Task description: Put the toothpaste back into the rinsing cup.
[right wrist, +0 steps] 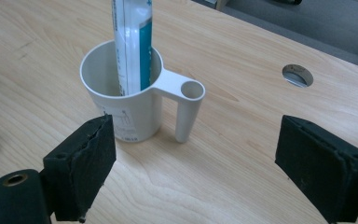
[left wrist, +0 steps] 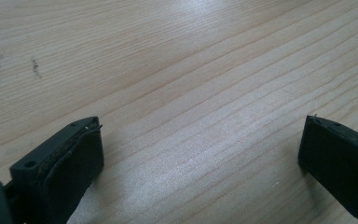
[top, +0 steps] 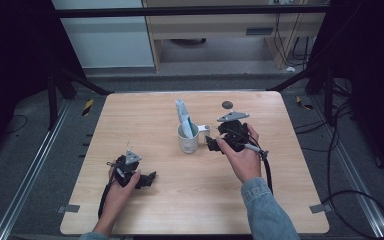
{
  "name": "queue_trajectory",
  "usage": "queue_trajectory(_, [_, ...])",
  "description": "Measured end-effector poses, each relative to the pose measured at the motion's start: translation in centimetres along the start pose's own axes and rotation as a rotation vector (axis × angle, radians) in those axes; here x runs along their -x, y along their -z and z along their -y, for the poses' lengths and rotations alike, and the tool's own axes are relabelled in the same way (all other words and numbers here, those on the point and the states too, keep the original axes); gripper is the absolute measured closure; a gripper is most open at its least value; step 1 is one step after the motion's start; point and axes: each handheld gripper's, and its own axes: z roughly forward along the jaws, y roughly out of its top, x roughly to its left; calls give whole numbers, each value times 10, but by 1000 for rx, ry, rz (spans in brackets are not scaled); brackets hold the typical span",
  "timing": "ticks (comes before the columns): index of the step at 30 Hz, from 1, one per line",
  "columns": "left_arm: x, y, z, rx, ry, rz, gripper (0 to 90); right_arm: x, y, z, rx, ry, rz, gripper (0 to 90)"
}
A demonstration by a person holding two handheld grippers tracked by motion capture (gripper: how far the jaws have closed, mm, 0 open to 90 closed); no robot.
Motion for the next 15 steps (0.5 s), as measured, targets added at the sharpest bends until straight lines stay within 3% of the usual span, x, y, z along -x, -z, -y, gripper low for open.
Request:
queue_trajectory(10, [0,0,0,0,0,0,0,15,3,20,5,13,7,113])
queue_trajectory(15, [0,0,0,0,0,0,0,28,-1,34,15,-19,9,107])
